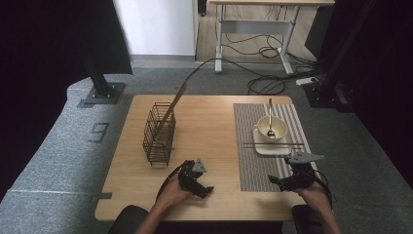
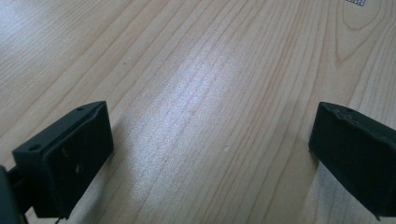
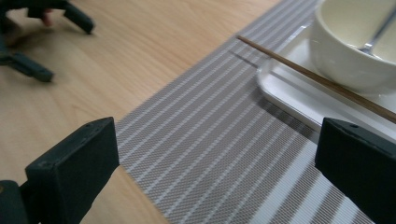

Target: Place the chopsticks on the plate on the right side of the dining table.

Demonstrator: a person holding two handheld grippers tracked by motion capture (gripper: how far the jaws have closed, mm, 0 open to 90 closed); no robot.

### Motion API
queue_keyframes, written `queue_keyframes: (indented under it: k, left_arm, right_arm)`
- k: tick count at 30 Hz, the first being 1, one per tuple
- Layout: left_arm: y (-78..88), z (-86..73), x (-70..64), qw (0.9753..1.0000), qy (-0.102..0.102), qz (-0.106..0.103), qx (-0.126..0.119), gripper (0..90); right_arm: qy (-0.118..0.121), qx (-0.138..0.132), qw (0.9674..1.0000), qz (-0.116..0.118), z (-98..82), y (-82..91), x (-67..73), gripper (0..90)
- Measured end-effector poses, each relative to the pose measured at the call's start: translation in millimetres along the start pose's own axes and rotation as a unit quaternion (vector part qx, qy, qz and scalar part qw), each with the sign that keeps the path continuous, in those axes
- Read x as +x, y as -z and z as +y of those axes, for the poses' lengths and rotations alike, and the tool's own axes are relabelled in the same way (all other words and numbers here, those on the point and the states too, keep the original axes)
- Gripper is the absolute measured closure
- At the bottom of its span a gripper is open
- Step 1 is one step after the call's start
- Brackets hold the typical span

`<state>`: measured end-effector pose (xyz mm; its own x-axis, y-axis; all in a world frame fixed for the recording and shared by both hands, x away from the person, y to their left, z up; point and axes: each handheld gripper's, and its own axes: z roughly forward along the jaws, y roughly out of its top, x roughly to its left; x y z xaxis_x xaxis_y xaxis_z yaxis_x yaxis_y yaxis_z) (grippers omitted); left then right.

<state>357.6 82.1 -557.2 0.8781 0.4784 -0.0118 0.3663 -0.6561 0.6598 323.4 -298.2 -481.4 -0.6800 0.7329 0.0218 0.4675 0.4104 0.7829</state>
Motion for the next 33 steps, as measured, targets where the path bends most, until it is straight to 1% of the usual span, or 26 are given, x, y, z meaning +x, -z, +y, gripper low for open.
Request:
queue_keyframes:
  k: [3, 6, 8, 10, 14, 17, 20, 23, 26, 29, 31, 33]
  left_arm:
    - [0.0, 0.0, 0.0, 1.0000, 0.000, 0.000, 0.000, 0.0]
    - [0.0, 0.0, -0.1, 1.0000, 0.000, 0.000, 0.000, 0.0]
    - [-0.1, 0.0, -0.3, 1.0000, 0.002, 0.000, -0.001, 0.0]
    - [-0.1, 0.1, -0.3, 1.0000, 0.002, 0.001, -0.001, 0.0]
    - [-0.1, 0.2, -0.3, 1.0000, 0.001, 0.001, 0.000, 0.0]
    - [0.0, 0.4, -0.2, 1.0000, 0.001, 0.000, 0.001, 0.0]
    - [0.0, 0.4, -0.3, 1.0000, 0.002, 0.000, 0.001, 0.0]
    - [0.0, 0.5, -0.4, 1.0000, 0.002, 0.001, 0.001, 0.0]
    - [-0.2, 0.5, -0.7, 1.0000, 0.004, 0.002, 0.001, 0.0]
    - [-0.2, 0.6, -0.8, 1.0000, 0.005, 0.003, 0.001, 0.0]
    - [-0.3, 0.7, -1.0, 1.0000, 0.006, 0.003, 0.001, 0.0]
    - [-0.2, 0.7, -0.9, 1.0000, 0.005, 0.004, 0.001, 0.0]
  right_arm:
    - [0.007, 0.009, 0.9999, 0.004, 8.1, -0.2, 4.7, 0.0]
    - [0.006, 0.015, 0.9998, 0.013, 15.8, -1.2, 7.6, 0.0]
    - [0.013, 0.015, 0.9996, 0.019, 21.1, -1.9, 9.4, 0.0]
    - [0.014, 0.016, 0.9995, 0.025, 26.9, -2.2, 11.9, 0.0]
    - [0.028, 0.023, 0.9987, 0.035, 41.1, -3.1, 17.7, 0.0]
    - [0.036, 0.027, 0.9978, 0.048, 53.1, -4.7, 22.3, 0.0]
    - [0.043, 0.031, 0.9968, 0.060, 64.2, -8.3, 26.7, 0.0]
    - [0.053, 0.038, 0.9959, 0.062, 73.8, -13.3, 31.7, 0.0]
    - [0.053, 0.041, 0.9949, 0.075, 81.8, -18.9, 36.3, 0.0]
    - [0.058, 0.044, 0.9944, 0.076, 90.0, -24.2, 40.3, 0.0]
    - [0.051, 0.044, 0.9938, 0.089, 95.4, -27.7, 41.8, 0.0]
    - [0.057, 0.046, 0.9933, 0.089, 101.3, -30.8, 43.8, 0.0]
